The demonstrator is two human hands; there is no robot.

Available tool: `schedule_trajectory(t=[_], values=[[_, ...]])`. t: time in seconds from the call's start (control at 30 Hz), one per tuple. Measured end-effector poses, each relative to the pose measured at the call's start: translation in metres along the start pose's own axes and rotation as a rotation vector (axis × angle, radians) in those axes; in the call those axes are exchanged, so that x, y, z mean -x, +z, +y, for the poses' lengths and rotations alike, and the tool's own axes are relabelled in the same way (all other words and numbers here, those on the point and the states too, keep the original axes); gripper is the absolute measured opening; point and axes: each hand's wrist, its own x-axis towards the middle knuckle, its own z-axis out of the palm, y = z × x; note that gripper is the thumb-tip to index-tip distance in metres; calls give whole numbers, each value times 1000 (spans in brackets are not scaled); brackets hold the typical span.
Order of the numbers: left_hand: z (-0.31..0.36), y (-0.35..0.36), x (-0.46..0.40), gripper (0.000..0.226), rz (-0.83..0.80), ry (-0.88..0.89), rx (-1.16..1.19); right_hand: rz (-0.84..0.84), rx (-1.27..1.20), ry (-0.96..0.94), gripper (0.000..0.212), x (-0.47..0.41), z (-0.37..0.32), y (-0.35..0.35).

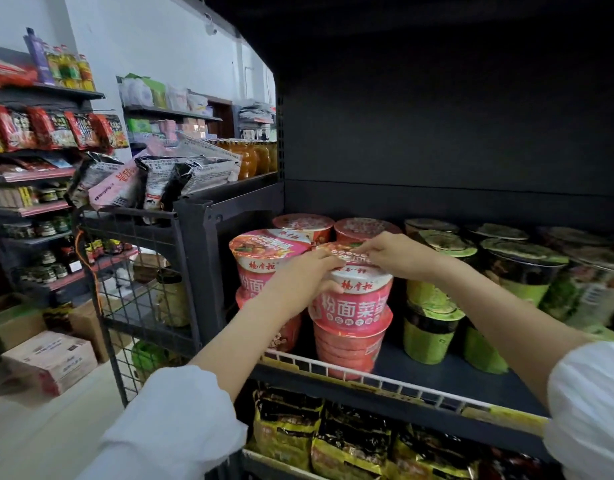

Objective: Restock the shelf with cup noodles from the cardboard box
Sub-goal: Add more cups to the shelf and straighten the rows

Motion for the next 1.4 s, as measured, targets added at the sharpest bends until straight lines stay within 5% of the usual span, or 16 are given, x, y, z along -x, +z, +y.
schedule_trajectory(t=[0.2, 0.33, 0.43, 0.73, 0.93, 1.4], values=[[-4, -16, 3, 54, -100, -91, -4, -70, -87, -124, 42, 1, 3, -8], [14, -24, -7, 69, -169, -185, -57, 79, -71, -93, 38, -8, 36, -32], [38, -23, -22, 65, -77, -218, -52, 145, -30, -124, 34, -20, 61, -42], [66, 7, -81, 66, -209, -341, -114, -59, 212, -185, 33, -87, 95, -31], [65, 13, -82, 62, -162, -384, -105, -116, 321, -250, 35, -120, 90, -11], [62, 9, -83, 56, -146, -372, -26, -179, 147, -292, 31, -135, 111, -33]])
